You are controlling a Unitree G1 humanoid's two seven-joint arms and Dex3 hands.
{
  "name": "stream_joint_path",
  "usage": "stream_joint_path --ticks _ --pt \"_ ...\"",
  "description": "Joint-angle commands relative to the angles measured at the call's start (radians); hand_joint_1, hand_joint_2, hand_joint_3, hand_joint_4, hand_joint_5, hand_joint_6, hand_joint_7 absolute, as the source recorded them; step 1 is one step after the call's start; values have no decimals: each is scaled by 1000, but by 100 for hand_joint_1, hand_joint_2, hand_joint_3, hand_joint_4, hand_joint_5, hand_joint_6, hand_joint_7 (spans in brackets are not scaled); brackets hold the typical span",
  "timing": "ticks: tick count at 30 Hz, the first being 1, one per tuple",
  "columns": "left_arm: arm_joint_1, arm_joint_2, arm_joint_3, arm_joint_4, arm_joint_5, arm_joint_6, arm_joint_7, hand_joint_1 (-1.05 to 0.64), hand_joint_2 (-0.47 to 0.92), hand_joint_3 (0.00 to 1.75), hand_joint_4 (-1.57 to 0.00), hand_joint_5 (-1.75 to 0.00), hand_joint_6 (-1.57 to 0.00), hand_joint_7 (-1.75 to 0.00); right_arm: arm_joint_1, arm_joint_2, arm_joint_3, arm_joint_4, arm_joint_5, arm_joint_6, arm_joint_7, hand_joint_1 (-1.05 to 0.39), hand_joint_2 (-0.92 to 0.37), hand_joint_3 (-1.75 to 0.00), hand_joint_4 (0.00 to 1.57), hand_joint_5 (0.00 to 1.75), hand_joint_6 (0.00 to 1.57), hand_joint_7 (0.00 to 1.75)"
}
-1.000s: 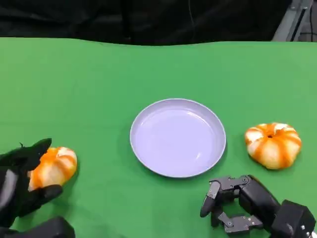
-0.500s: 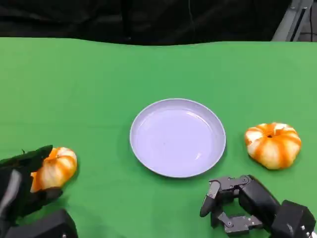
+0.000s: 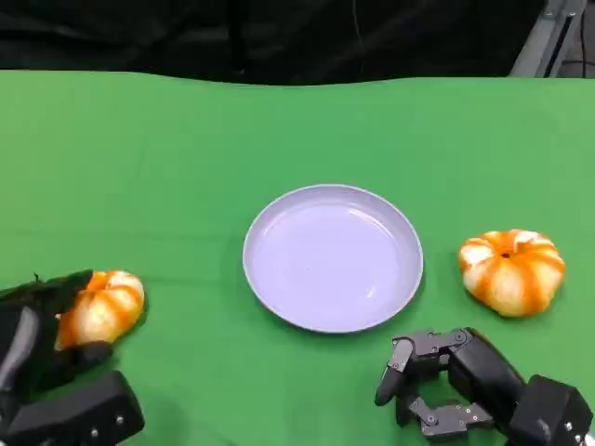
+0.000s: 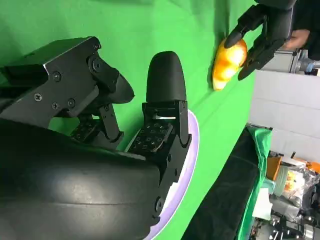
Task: Grasp the bread from the table and place it into the plate.
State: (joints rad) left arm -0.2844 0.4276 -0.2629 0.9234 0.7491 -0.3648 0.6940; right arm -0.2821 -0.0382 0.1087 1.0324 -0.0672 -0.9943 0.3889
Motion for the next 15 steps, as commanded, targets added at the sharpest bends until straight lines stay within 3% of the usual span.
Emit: stream_joint_path --ticks 1,8,15 --pt "-23 32 -18 38 -8 2 5 -84 92 16 -52 0 -65 -1 0 -12 -2 -11 -1 -4 -6 18 -58 -108 98 140 96 107" --pt "-30 39 -38 40 -9 5 -2 -85 92 14 -47 0 -63 0 -1 -9 -2 -6 7 -4 1 18 -57 -108 98 140 96 107" --pt "-24 49 -56 -1 -3 20 -22 -85 92 9 -52 -2 -69 -2 -3 -10 -1 -4 6 1 -1 18 -58 -108 97 140 95 107"
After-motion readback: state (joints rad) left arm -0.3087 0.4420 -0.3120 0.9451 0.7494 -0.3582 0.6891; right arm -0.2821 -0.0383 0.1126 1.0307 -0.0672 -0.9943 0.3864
